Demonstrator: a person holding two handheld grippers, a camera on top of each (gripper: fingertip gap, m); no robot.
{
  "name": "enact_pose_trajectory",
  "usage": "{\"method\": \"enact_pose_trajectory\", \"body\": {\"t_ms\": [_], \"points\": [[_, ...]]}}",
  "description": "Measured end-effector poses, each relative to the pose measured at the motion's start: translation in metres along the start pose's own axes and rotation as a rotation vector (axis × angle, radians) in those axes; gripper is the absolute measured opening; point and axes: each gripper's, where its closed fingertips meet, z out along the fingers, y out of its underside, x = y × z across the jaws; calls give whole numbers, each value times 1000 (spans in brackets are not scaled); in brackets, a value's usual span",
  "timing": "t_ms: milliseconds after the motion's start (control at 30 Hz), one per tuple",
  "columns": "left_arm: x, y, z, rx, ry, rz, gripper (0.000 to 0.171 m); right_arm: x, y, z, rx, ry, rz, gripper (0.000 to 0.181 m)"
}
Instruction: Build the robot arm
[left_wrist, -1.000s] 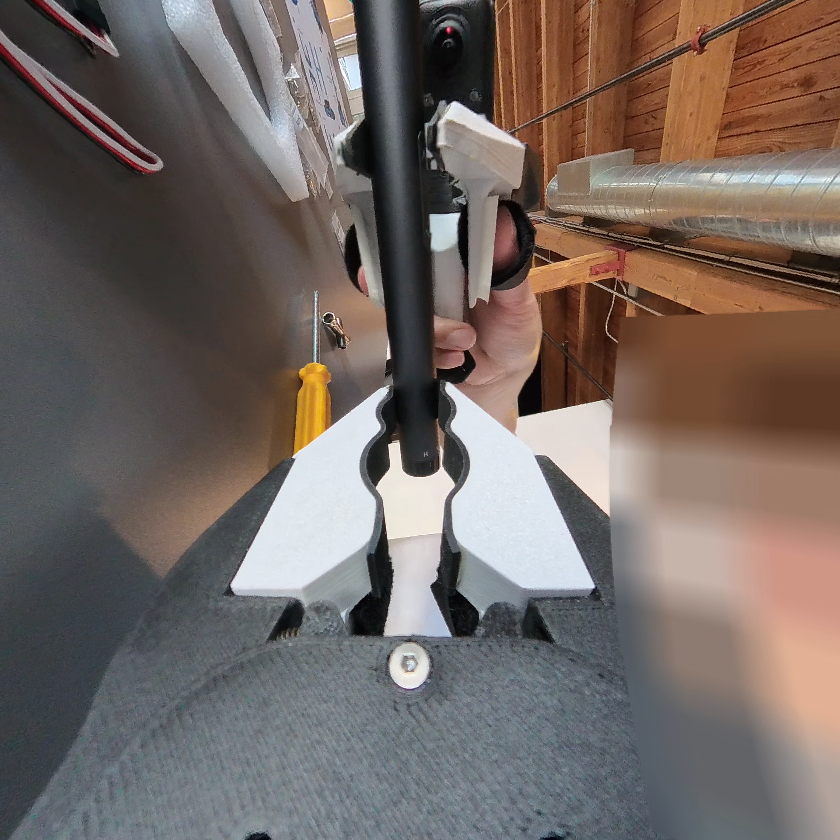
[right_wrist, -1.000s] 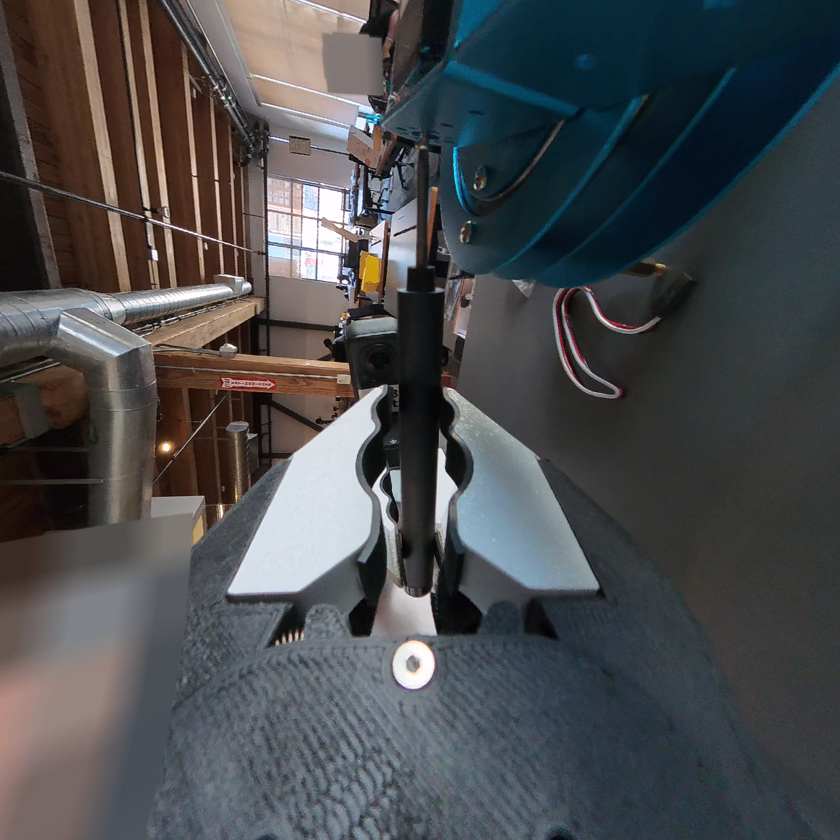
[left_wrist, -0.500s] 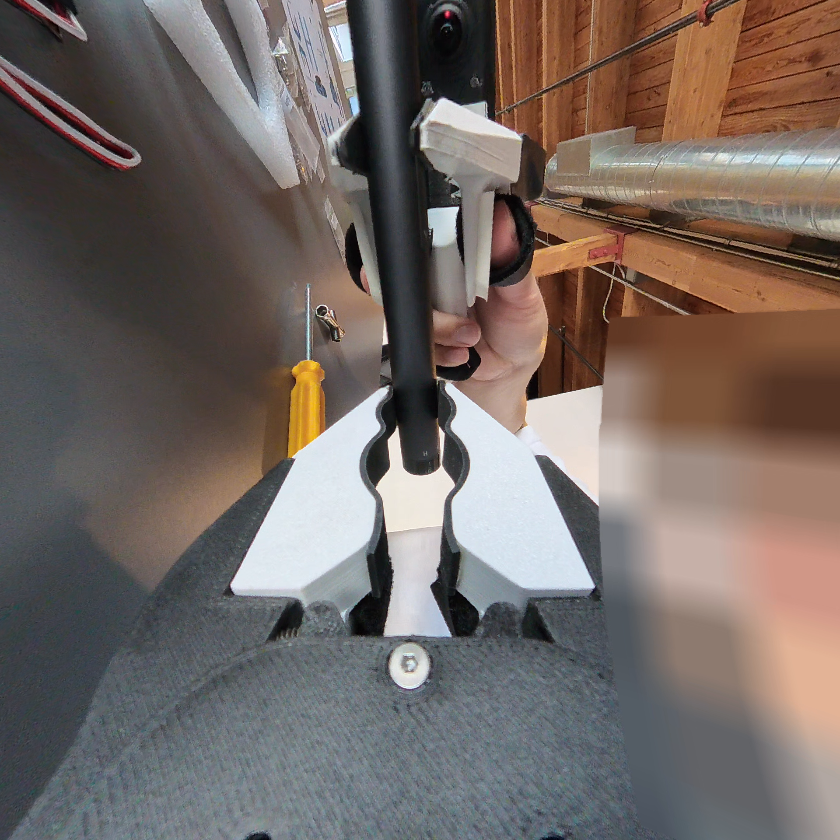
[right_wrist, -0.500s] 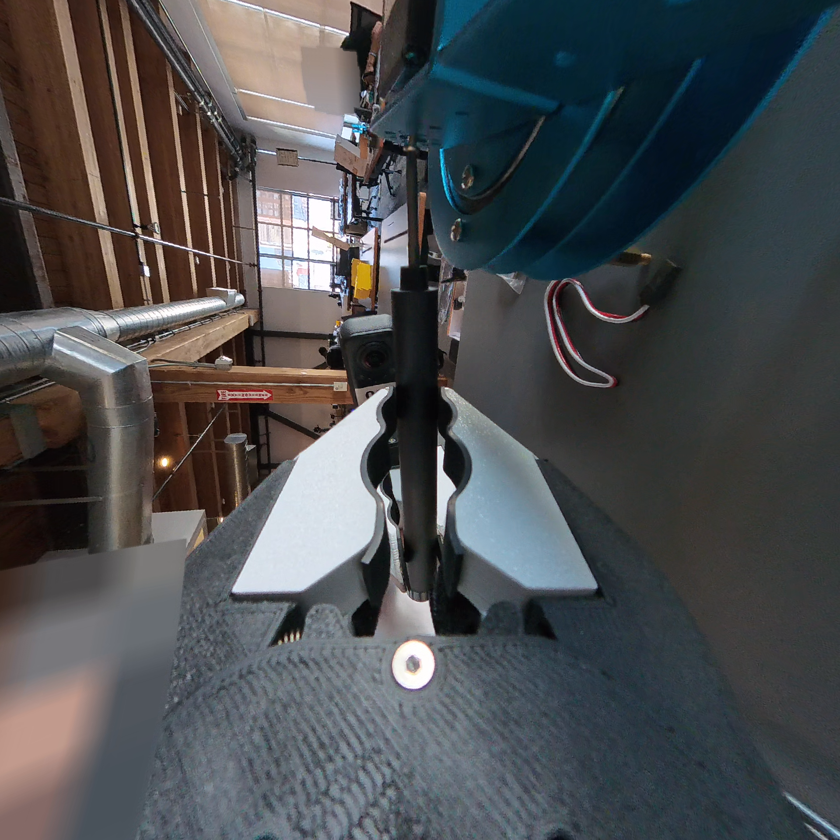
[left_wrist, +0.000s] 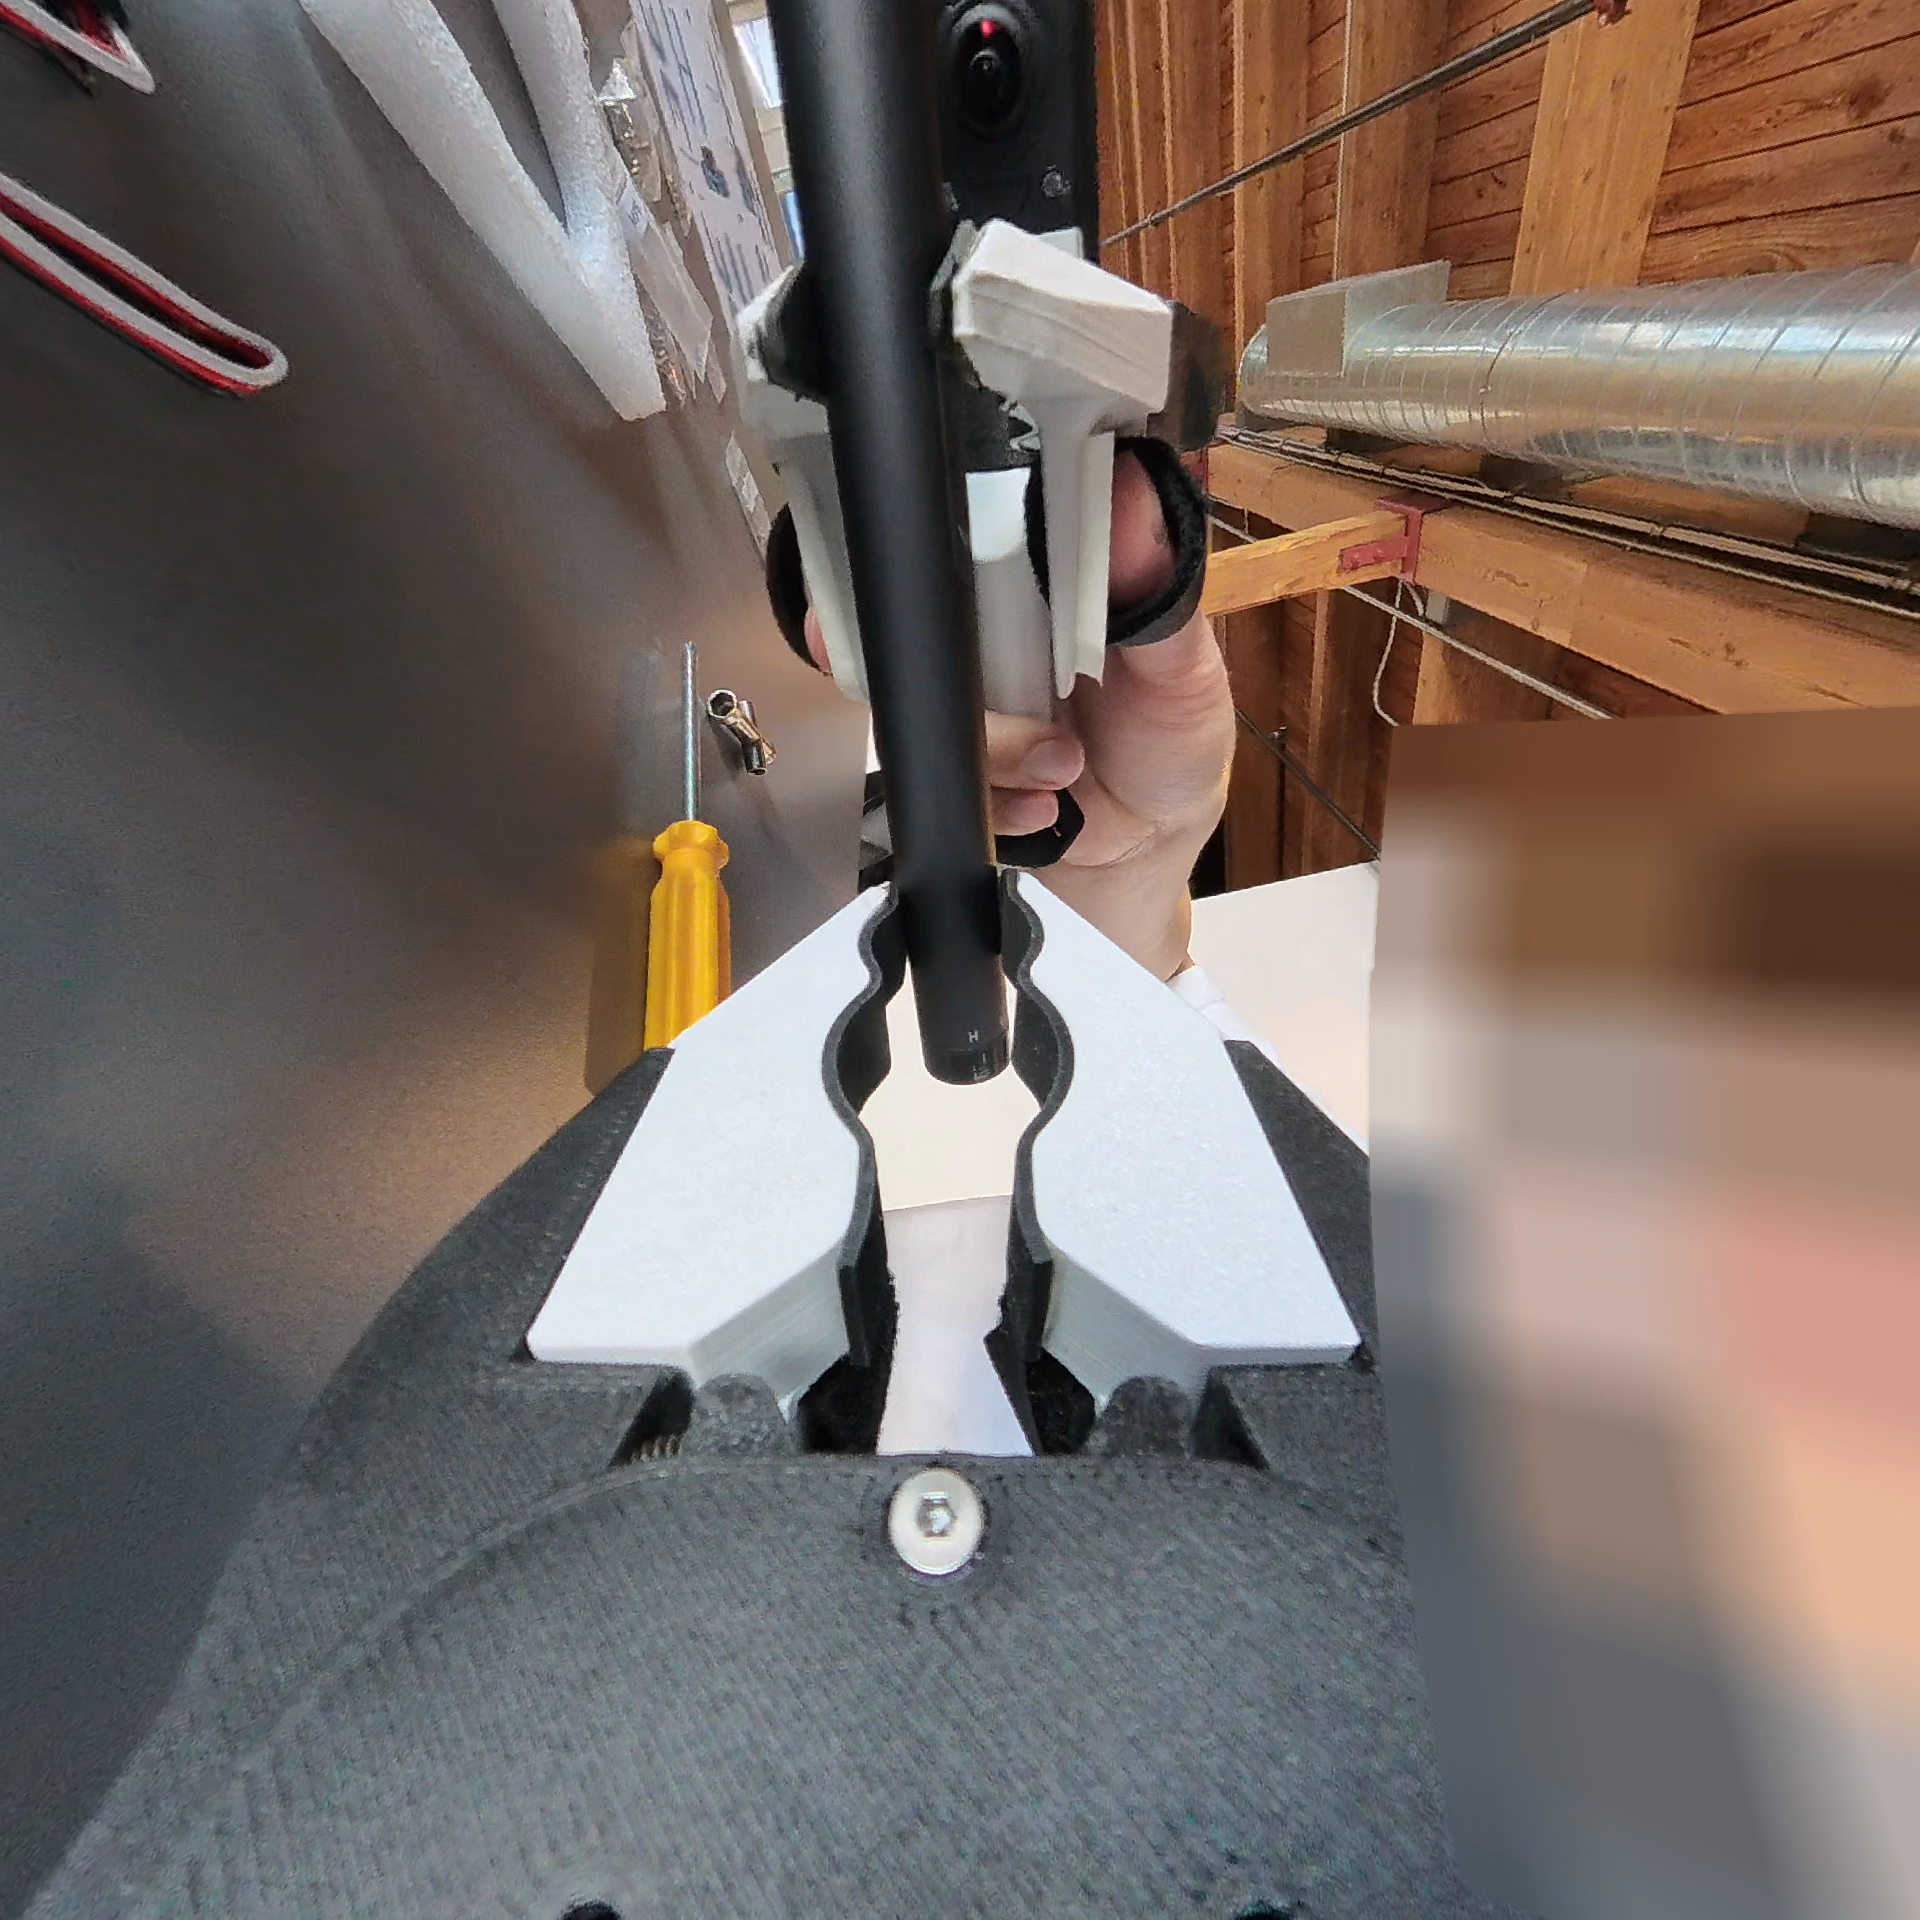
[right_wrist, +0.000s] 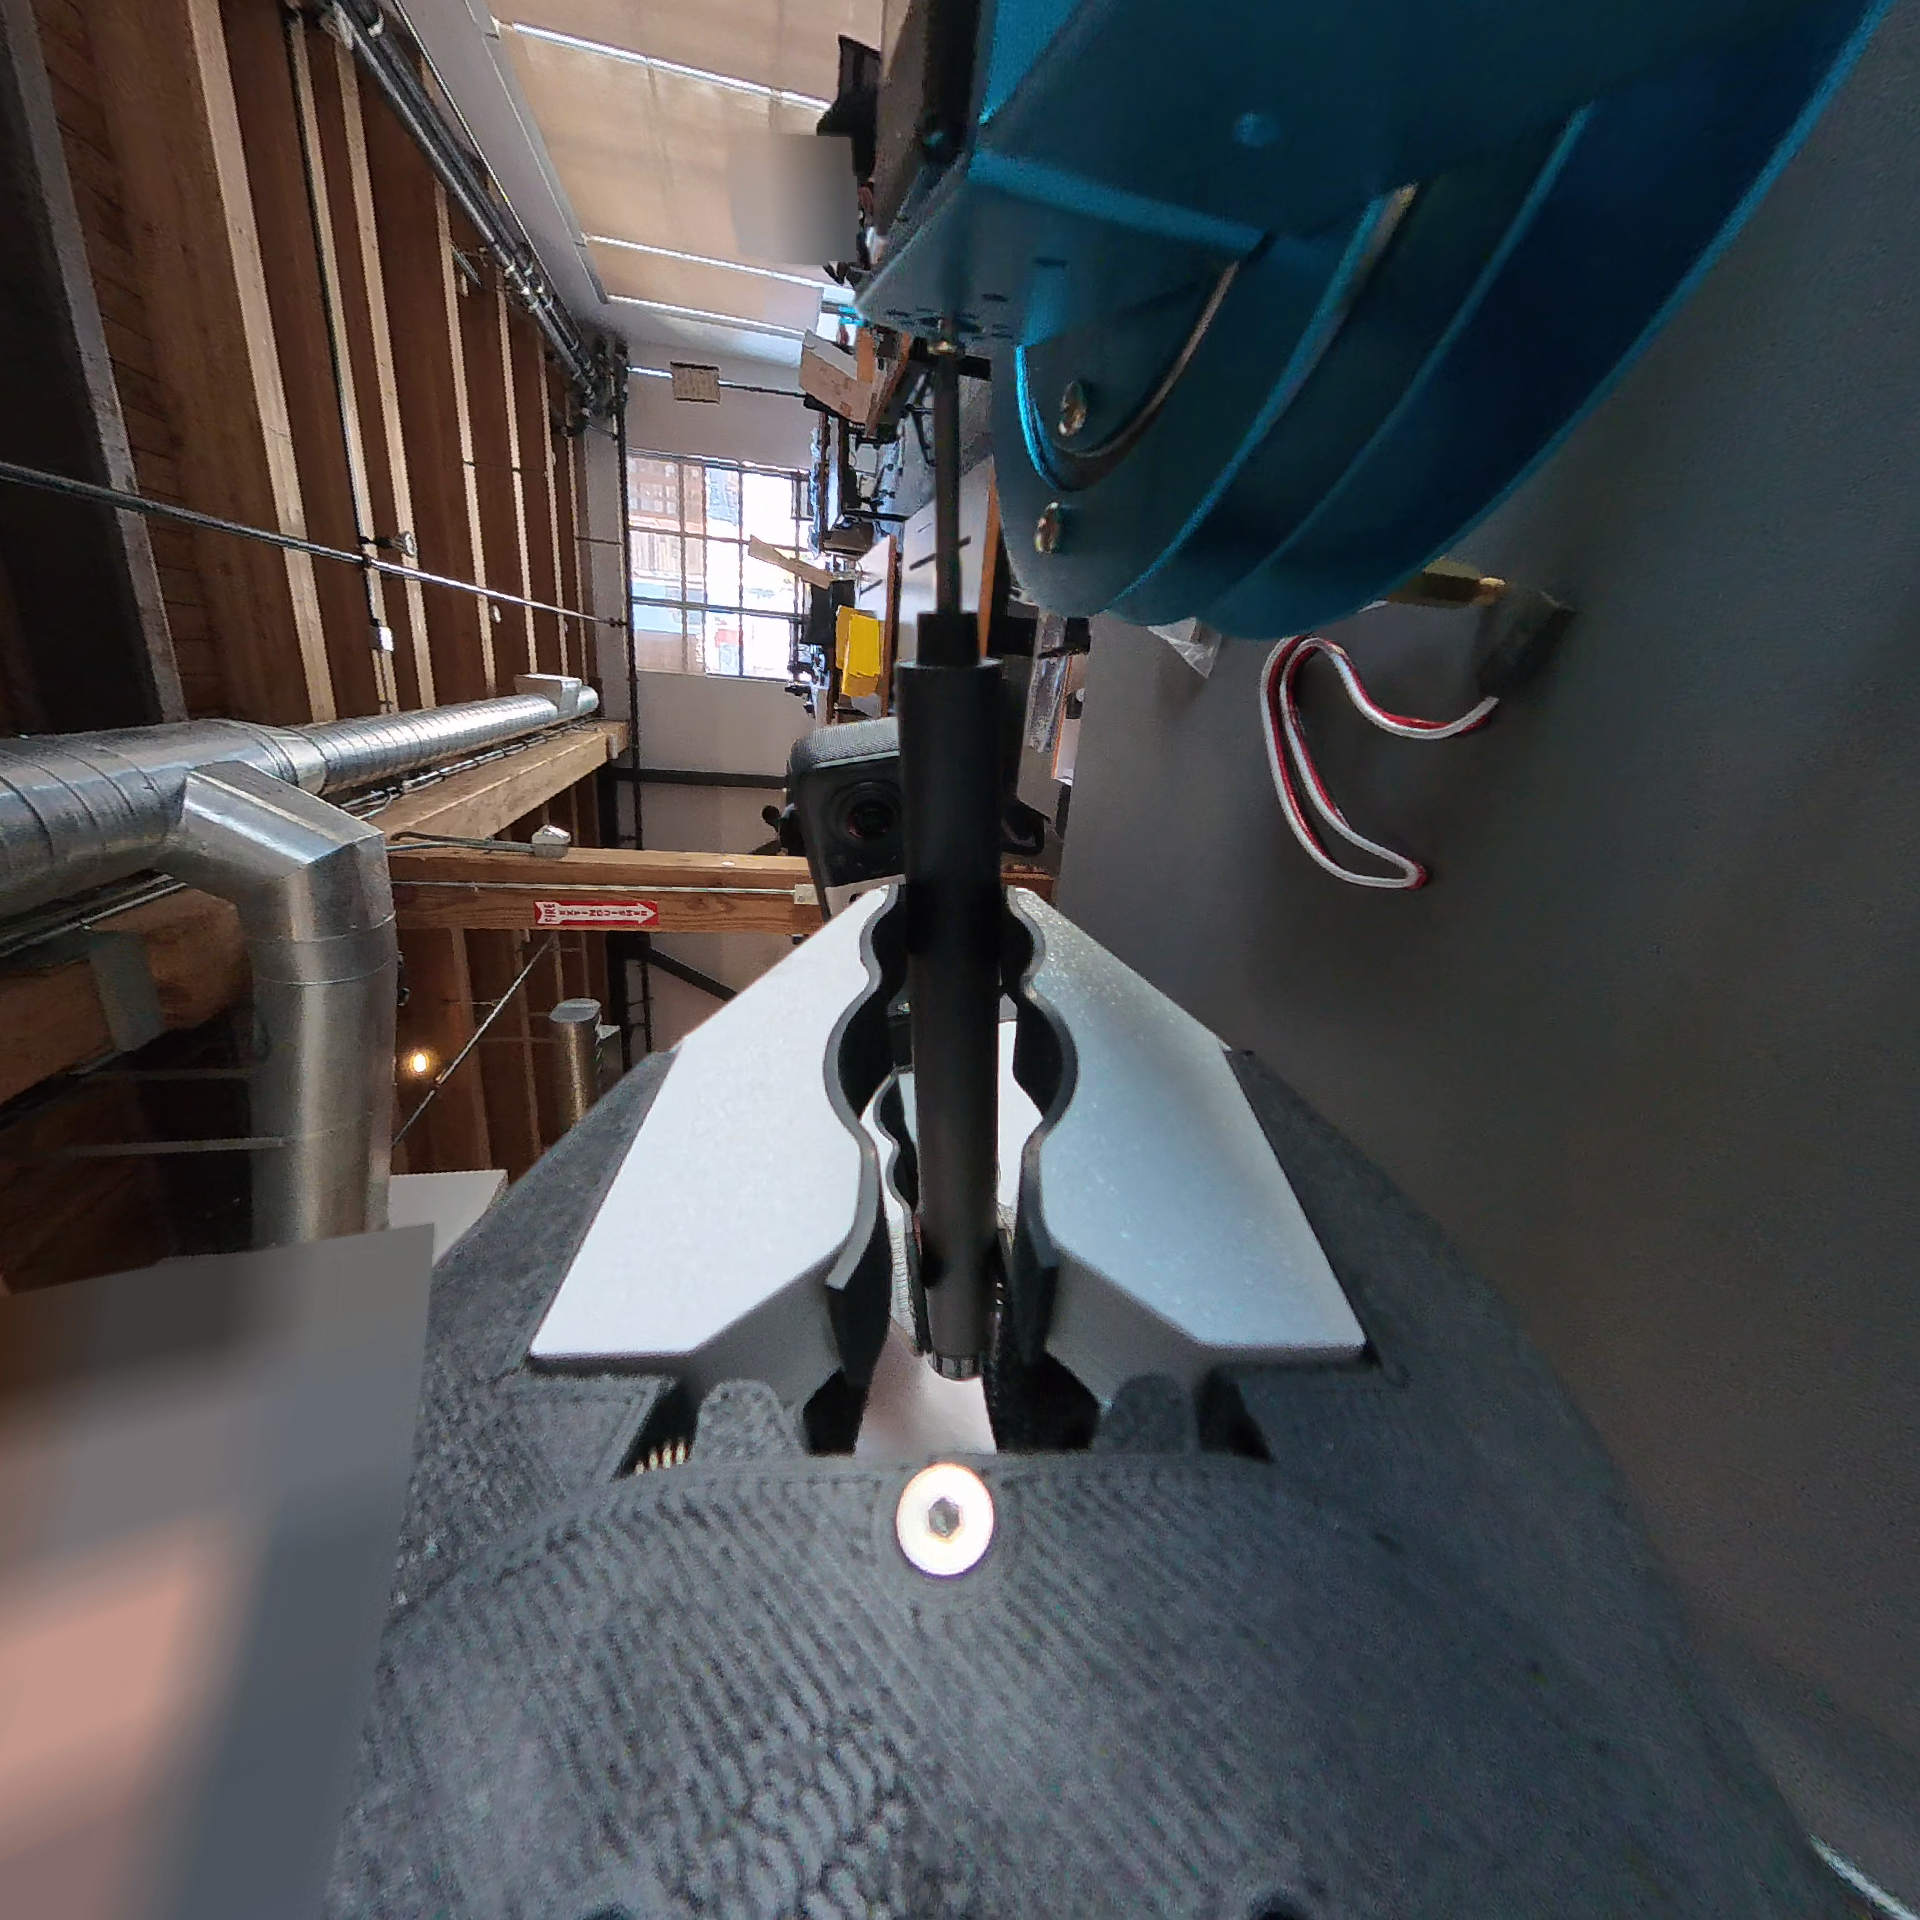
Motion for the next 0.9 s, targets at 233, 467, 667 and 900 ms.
{"method": "enact_pose_trajectory", "body": {"t_ms": [233,467,667,900], "points": [[-1,0,0,-7,-5,0,16,2,0,0,-1,25,-6,15],[-1,0,2,-15,-5,1,16,3,0,-1,-11,68,-10,16],[0,1,2,-18,-2,2,16,3,0,-1,-9,75,0,16],[1,0,1,-16,23,-9,16,2,0,-1,-1,66,0,16]]}}
